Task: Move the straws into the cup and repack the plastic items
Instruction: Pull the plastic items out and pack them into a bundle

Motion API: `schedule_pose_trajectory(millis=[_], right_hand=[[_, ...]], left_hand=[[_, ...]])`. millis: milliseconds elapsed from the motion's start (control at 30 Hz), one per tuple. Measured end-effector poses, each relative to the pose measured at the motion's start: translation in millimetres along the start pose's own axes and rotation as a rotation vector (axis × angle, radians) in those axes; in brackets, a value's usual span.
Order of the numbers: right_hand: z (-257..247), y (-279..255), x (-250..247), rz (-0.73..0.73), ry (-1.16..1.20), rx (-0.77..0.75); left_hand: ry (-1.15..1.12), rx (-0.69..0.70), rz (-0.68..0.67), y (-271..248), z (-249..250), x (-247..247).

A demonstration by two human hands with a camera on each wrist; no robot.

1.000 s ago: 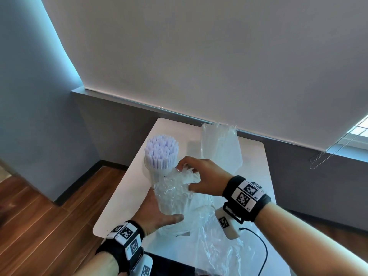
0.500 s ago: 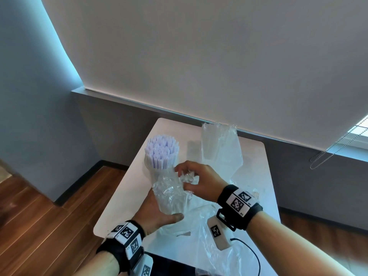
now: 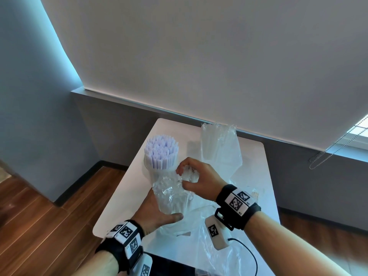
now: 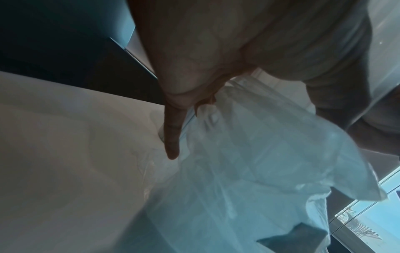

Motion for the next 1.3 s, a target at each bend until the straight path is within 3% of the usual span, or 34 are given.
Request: schedule_pose_trajectory(millis=[167, 400, 567, 767, 1000, 1300], right_hand=[[3, -9, 7, 0.191, 0.005, -0.010], [17, -11, 15, 0.239, -0.229, -0.153], [10, -2, 8, 0.361, -0.118, -0.137], [-24, 20, -40, 0.462, 0.126, -0.073], [-73, 48, -127, 0.587, 0.305, -0.131], [-60, 84, -184, 0.673, 0.340, -0.143]], left_hand=[[0.007, -0.014, 0.004, 2, -3, 1], [0.008, -0.023, -0.002, 4, -5, 2], [0.005, 0.017, 0.022, 3, 0, 2], [0.049, 0.058, 0.041, 5, 0, 0], [0.034, 0.078, 0.040, 6, -3, 0], [0.023, 0.087, 0.036, 6, -4, 0]])
Point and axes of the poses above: each hand's wrist, its own y-axis towards the middle knuckle, its own x-axis out of the palm, z = x × y, the point moved 2 cm from there along y, towards the middle knuckle, and after that the axes turned 12 degrees about z, right-handed, at the moved point
